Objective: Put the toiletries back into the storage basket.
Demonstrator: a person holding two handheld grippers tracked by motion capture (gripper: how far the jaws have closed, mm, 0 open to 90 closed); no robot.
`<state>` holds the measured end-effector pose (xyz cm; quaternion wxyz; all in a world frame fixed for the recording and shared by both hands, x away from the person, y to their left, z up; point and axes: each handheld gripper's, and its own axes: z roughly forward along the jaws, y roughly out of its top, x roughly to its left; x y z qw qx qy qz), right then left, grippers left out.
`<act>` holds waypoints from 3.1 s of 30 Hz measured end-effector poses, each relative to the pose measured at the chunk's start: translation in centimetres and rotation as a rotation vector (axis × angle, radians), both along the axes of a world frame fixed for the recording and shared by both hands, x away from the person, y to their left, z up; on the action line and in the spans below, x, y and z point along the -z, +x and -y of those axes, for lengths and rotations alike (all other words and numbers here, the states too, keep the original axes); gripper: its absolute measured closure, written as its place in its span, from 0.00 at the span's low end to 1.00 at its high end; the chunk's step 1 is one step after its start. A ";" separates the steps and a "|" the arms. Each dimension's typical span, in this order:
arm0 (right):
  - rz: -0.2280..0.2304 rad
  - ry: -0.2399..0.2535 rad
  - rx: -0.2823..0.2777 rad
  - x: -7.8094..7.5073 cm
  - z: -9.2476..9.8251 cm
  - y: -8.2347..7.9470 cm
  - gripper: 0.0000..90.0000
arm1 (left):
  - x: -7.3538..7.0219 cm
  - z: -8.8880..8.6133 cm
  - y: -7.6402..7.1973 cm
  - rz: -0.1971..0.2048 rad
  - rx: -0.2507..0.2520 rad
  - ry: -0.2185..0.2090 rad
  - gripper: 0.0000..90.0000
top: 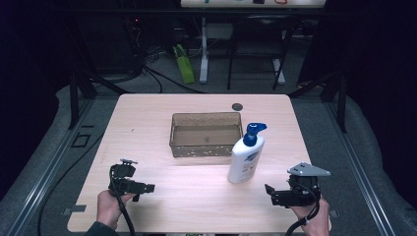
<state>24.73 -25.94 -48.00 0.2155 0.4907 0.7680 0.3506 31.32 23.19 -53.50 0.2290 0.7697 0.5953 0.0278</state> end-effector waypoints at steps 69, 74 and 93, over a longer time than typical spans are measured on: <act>0.264 0.219 -0.095 -6.8 -5.1 4.2 0.00 | -0.1 0.3 0.8 0.006 0.051 0.035 0.15; 0.280 0.214 -0.081 -6.7 -5.5 4.5 0.00 | 0.0 0.5 0.8 0.006 0.057 0.039 0.15; 0.406 0.241 -0.034 -7.2 -6.7 4.7 0.50 | 0.0 0.5 0.9 0.001 0.070 0.052 0.16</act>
